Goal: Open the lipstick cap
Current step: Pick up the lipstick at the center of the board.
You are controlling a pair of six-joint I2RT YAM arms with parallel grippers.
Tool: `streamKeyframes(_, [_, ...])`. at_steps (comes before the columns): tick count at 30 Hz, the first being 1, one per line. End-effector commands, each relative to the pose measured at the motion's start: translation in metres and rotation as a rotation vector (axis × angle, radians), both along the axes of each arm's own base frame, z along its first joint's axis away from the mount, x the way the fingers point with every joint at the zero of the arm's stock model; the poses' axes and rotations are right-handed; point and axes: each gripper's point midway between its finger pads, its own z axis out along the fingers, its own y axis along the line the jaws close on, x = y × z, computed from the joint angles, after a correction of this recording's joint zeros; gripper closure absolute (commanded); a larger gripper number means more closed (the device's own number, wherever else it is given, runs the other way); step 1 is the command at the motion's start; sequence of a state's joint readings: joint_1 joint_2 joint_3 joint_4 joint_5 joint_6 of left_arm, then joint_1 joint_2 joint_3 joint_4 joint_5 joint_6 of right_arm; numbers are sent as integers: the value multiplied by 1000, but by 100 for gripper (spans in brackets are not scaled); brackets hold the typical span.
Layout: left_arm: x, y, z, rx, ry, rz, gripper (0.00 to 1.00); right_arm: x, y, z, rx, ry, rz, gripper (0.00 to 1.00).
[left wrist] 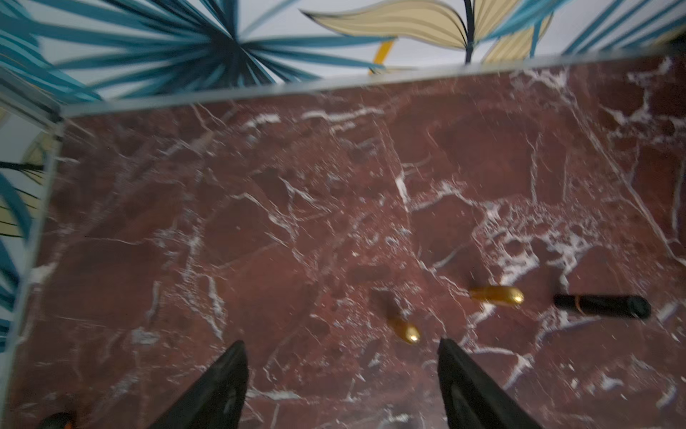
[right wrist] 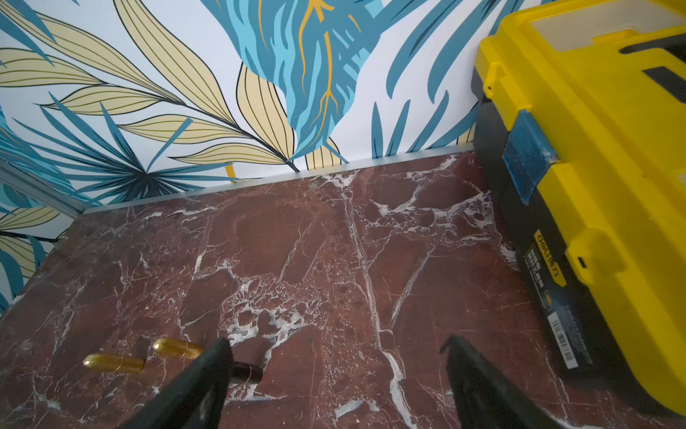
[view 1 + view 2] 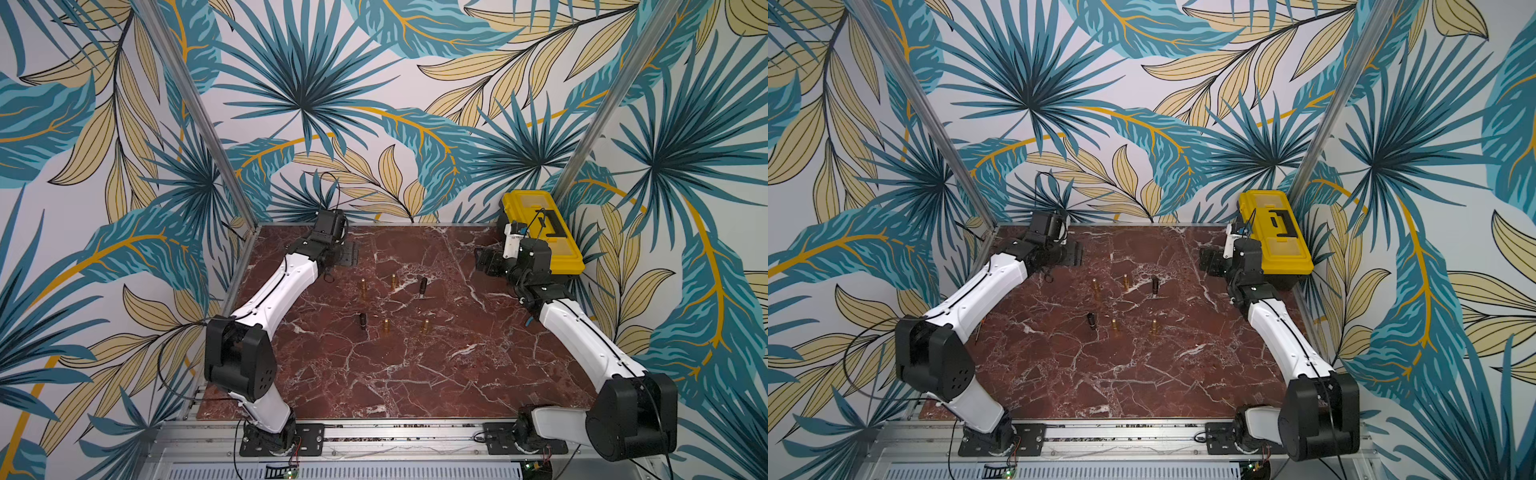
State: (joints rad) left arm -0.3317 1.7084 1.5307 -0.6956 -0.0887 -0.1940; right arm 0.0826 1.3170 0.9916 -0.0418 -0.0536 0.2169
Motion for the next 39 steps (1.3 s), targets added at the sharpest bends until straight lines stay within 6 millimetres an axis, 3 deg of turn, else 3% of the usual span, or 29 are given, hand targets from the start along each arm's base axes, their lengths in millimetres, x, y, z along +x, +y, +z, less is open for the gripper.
streamKeyframes(1, [-33, -34, -37, -11, 229, -97, 23, -6, 13, -8, -7, 69, 35, 11])
streamKeyframes(5, [-28, -56, -67, 11, 286, -132, 43, -7, 25, -6, -23, 88, 71, 15])
streamKeyframes(8, [-23, -60, -82, 14, 316, -118, 51, -9, 31, -7, -27, 93, 87, 17])
streamKeyframes(15, [-12, -43, -89, 84, 301, -39, 50, -10, 39, -13, -35, 111, 112, 19])
streamKeyframes(20, [-6, -44, -87, 82, 292, -44, 47, -8, 41, -18, -35, 120, 120, 19])
streamKeyframes(27, [5, -45, -105, 79, 322, -48, 49, -8, 41, -21, -41, 125, 121, 20])
streamKeyframes(39, [-3, -46, -119, 66, 375, -59, 57, -6, 46, -24, -35, 131, 140, 27])
